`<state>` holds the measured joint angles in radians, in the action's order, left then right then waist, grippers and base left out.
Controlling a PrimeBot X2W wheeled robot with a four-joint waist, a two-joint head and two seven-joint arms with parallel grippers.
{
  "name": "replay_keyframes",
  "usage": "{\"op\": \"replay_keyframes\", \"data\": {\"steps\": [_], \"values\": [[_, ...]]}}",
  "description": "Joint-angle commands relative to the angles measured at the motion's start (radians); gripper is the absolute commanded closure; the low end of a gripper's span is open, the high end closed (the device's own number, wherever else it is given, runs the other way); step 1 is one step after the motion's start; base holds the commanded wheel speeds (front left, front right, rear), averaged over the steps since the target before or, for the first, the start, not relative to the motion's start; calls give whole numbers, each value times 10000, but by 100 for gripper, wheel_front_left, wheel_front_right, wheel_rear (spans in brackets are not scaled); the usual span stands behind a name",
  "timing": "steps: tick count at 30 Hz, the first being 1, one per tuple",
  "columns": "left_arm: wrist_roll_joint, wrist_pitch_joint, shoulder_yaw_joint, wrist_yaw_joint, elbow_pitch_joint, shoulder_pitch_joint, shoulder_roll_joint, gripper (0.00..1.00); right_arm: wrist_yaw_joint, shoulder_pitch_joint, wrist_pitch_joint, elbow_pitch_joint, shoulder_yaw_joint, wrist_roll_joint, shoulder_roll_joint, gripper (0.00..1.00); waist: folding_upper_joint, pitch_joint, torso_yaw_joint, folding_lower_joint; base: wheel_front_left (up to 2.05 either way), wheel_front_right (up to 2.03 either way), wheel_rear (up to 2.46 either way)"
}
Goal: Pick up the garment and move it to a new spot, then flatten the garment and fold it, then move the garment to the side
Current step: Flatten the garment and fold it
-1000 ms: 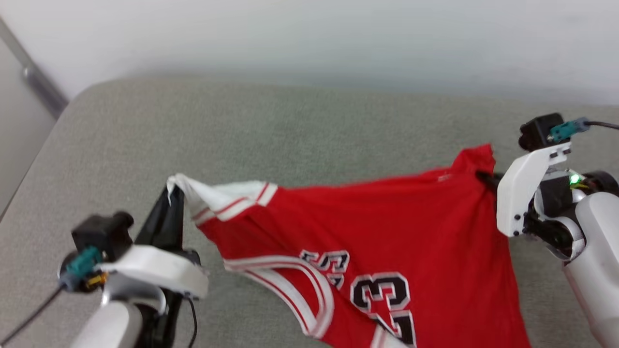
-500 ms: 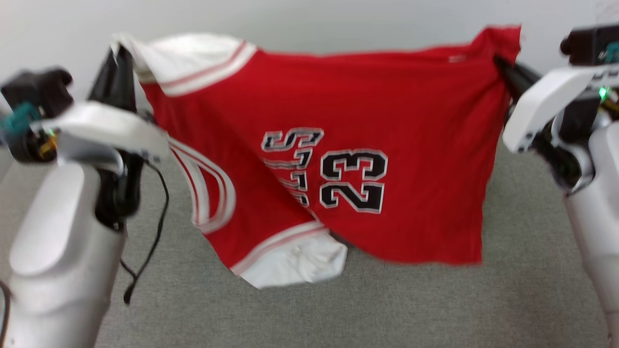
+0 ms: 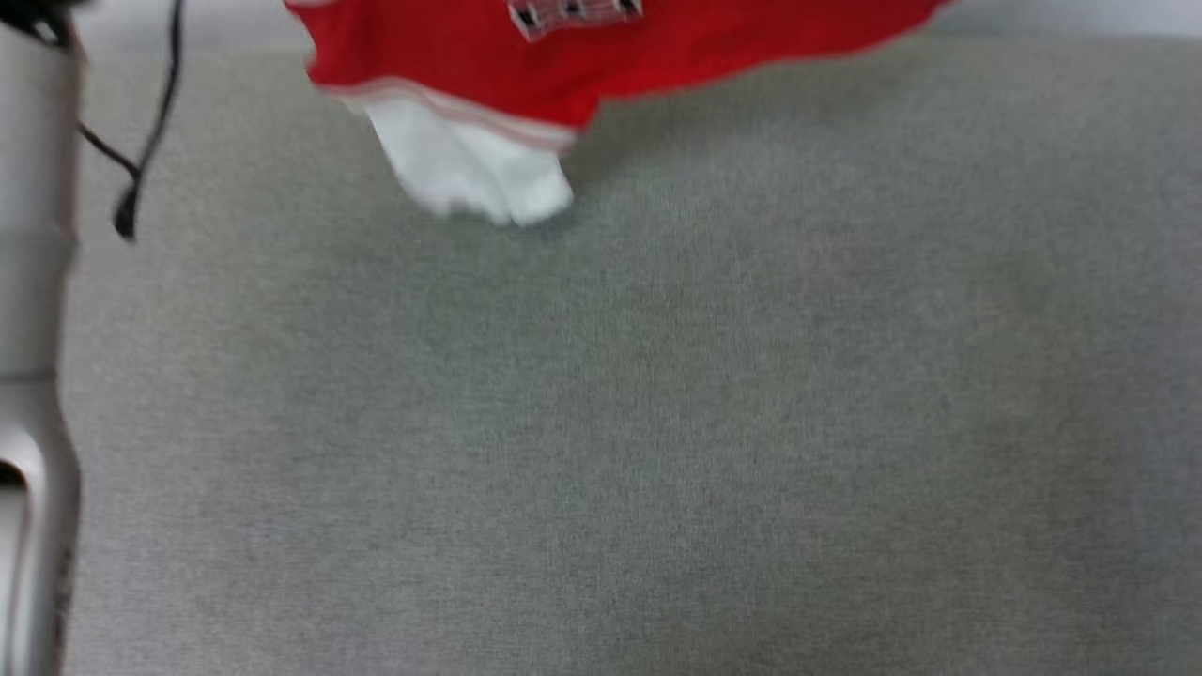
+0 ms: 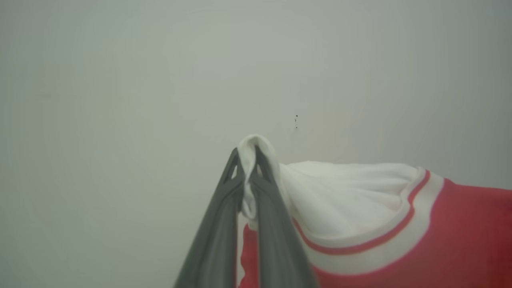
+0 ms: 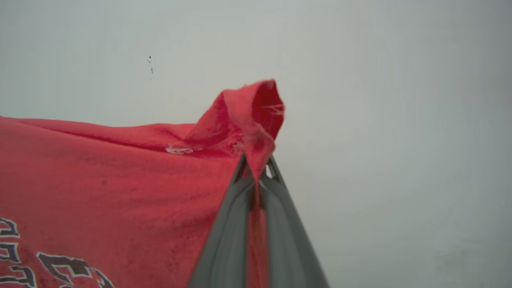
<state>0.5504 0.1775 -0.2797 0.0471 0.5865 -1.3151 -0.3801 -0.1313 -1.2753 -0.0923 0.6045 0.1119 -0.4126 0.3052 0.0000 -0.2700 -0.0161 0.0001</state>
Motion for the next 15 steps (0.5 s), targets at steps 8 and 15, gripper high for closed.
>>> {"op": "replay_keyframes", "data": {"steps": [8,15], "values": [[-290,284,63,-232,896,-2432,-285,100,12,-2283,425,562,225,135,66,100,0,-2297,-159,-1,0,0,0],[-226,442,-56,-437,1666,-3054,-7,100,12,-3277,746,1415,516,-58,-18,100,0,-3419,-4,-1,0,0,0]]}}
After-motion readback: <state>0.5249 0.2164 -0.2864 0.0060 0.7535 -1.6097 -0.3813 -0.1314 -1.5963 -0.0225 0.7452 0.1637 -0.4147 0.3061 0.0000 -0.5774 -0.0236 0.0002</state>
